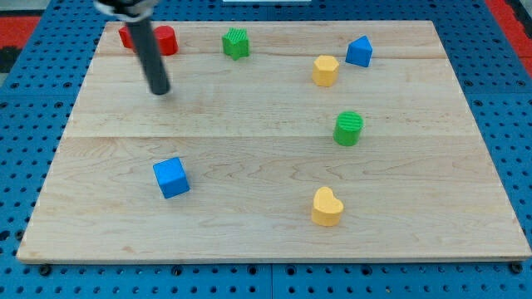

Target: Point your arm at the bottom right side of the yellow hexagon

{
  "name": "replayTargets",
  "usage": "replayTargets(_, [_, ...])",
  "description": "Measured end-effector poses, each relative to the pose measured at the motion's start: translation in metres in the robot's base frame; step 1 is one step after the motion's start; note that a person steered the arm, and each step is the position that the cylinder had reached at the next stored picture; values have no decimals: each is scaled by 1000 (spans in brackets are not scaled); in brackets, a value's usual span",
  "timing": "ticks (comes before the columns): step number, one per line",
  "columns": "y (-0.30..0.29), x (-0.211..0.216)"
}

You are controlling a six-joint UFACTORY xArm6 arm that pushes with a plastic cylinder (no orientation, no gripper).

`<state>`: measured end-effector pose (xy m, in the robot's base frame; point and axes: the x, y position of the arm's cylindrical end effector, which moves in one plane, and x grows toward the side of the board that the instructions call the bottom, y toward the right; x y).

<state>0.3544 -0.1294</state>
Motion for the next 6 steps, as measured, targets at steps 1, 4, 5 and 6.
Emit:
replayTargets(1, [89, 0])
replayTargets(4, [199, 0])
replayTargets(5, [266, 0])
replayTargets(6, [271, 0])
